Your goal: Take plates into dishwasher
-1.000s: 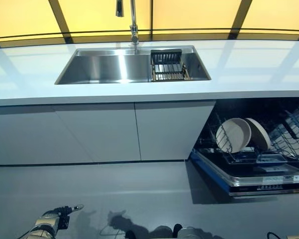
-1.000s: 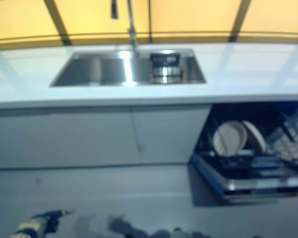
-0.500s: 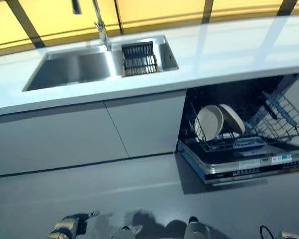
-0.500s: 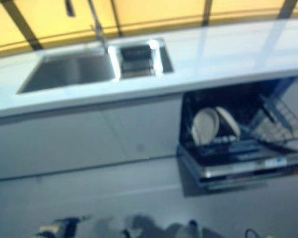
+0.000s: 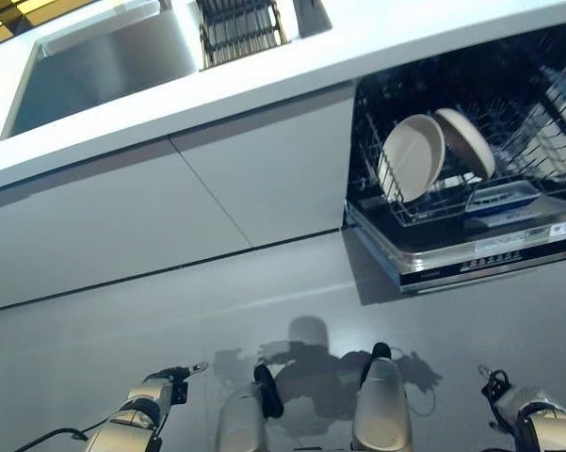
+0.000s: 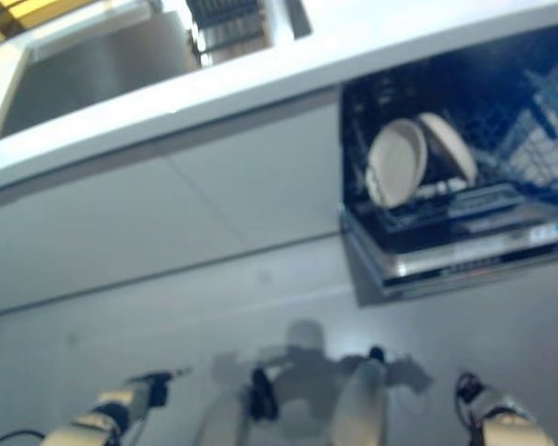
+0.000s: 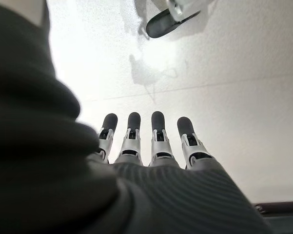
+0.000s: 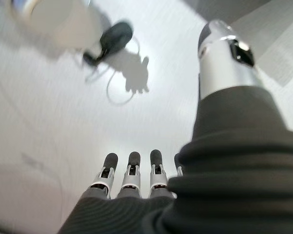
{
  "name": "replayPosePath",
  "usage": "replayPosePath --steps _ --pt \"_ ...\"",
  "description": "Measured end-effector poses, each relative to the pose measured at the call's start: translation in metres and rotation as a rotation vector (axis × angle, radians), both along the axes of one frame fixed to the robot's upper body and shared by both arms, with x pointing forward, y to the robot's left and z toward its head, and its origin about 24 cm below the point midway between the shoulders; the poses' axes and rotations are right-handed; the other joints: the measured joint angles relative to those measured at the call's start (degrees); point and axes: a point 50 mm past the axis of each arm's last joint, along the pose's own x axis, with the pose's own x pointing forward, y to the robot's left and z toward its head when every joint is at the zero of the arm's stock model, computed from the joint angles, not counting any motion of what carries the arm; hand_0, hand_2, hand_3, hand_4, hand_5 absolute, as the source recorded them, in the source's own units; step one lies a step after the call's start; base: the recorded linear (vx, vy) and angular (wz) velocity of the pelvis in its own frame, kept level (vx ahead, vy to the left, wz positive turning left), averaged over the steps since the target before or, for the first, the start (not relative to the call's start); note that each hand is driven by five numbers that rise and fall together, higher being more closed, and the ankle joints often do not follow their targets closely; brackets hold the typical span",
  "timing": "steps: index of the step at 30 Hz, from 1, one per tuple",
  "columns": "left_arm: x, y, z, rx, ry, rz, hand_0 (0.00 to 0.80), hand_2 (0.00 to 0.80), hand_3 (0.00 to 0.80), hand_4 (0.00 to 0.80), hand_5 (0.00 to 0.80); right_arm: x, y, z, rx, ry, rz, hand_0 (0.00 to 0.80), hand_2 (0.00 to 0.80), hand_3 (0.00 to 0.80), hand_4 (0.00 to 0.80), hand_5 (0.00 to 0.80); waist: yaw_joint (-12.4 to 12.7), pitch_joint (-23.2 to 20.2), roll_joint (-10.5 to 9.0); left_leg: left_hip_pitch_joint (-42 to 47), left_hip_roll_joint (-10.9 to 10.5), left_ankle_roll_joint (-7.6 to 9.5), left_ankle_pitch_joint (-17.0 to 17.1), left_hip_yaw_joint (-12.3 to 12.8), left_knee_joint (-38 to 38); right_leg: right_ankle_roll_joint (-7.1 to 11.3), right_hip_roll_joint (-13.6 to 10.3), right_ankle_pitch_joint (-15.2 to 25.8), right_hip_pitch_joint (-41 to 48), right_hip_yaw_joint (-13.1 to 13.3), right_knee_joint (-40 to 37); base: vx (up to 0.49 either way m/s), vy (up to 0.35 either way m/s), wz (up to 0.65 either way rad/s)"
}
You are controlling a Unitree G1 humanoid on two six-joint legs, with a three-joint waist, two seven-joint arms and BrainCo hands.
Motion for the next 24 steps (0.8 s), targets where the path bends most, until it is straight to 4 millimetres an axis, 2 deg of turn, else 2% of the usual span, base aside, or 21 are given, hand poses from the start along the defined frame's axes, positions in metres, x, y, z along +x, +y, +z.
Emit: replayPosePath --steps 3,4,6,7,9,11,12,15,17,21,24 --pt "0.005 -0.006 0.001 -0.021 -0.012 0.017 0.000 0.000 0.000 0.000 0.000 0.025 0.001 0.015 0.028 -0.125 -0.035 0.000 0.000 0.000 0.000 0.000 0.0 0.4 0.63 -1.3 0.0 -0.33 -0.3 -0.9 1.7 -0.38 -0.6 -1.6 -1.5 -0.1 3.2 -0.088 0.073 0.12" --pt "0.010 -0.008 0.004 -0.035 -0.025 0.026 0.000 0.000 0.000 0.000 0.000 0.050 0.002 0.030 0.033 -0.240 -0.039 0.000 0.000 0.000 0.000 0.000 0.0 0.5 0.99 -3.2 0.1 -0.33 -0.3 -1.2 2.8 -0.78 -0.7 -2.1 -3.6 0.1 4.8 -0.130 0.138 0.06" --pt "0.018 -0.010 0.007 -0.061 -0.045 0.051 0.000 0.000 0.000 0.000 0.000 0.083 0.012 0.051 0.051 -0.418 -0.038 0.000 0.000 0.000 0.000 0.000 -0.1 1.1 1.41 -5.7 0.2 -0.31 -0.3 -1.1 4.0 -1.11 -0.7 -2.3 -6.8 0.9 6.6 -0.090 0.160 -0.01" --pt "0.020 -0.014 0.007 -0.075 -0.051 0.057 0.000 0.000 0.000 0.000 0.000 0.097 0.019 0.060 0.075 -0.512 -0.050 0.000 0.000 0.000 0.000 0.000 -0.1 1.6 2.00 -6.6 0.3 -0.32 -0.3 -1.2 4.6 -1.30 -0.7 -2.5 -7.8 1.2 7.4 0.050 0.168 -0.03" --pt "0.023 -0.020 0.008 -0.112 -0.068 0.080 0.000 0.000 0.000 0.000 0.000 0.112 0.032 0.068 0.123 -0.638 -0.067 0.000 0.000 0.000 0.000 0.000 -0.2 2.5 2.85 -6.8 0.3 -0.43 -0.4 -1.2 5.1 -1.44 -0.9 -3.1 -8.5 1.5 8.7 0.076 0.132 0.01" --pt "0.020 -0.021 0.006 -0.129 -0.065 0.105 0.000 0.000 0.000 0.000 0.000 0.119 0.044 0.068 0.184 -0.725 -0.080 0.000 0.000 0.000 0.000 0.000 -0.9 2.6 3.22 -6.5 0.0 -0.62 -0.6 -1.4 5.5 -1.14 -1.4 -4.5 -8.6 1.7 10.4 0.010 0.024 0.08" --pt "0.020 -0.021 0.006 -0.131 -0.067 0.111 0.000 0.000 0.000 0.000 0.000 0.120 0.043 0.070 0.202 -0.758 -0.084 0.000 0.000 0.000 0.000 0.000 -1.0 2.6 3.34 -6.5 -0.2 -0.64 -0.6 -1.6 5.7 -1.17 -1.7 -5.0 -8.7 1.7 11.2 0.000 -0.071 0.22" --pt "0.022 -0.022 0.007 -0.118 -0.065 0.115 0.000 0.000 0.000 0.000 0.000 0.112 0.015 0.084 0.180 -0.758 -0.122 0.000 0.000 0.000 0.000 0.000 0.5 2.8 3.42 -7.2 -0.5 -1.23 -1.4 -3.4 8.8 -1.79 -2.9 -7.8 -9.1 1.4 15.9 -0.010 -0.089 0.21" --pt "0.016 -0.019 0.005 -0.104 -0.034 0.127 0.000 0.000 0.000 0.000 0.000 0.113 0.009 0.091 0.177 -0.769 -0.117 0.000 0.000 0.000 0.000 0.000 0.9 2.8 3.37 -8.6 -0.1 -1.74 -1.8 -4.7 10.6 -2.42 -3.0 -9.3 -10.3 1.1 18.6 -0.009 -0.099 0.13" --pt "0.007 -0.020 0.000 -0.101 -0.005 0.136 0.000 0.000 0.000 0.000 0.000 0.118 0.011 0.096 0.175 -0.770 -0.085 0.000 0.000 0.000 0.000 0.000 1.7 3.0 3.12 -10.8 0.8 -2.28 -3.2 -6.7 14.8 -3.42 -3.0 -11.4 -11.7 0.8 22.8 0.004 -0.051 0.08" --pt "0.003 -0.019 -0.002 -0.094 0.004 0.139 0.000 0.000 0.000 0.000 0.000 0.131 0.021 0.107 0.169 -0.791 0.008 0.000 0.000 0.000 0.000 0.000 2.0 3.2 2.86 -13.5 1.5 -2.25 -3.6 -8.6 17.5 -3.81 -2.9 -12.1 -12.9 -0.3 24.9 -0.042 -0.137 0.13"
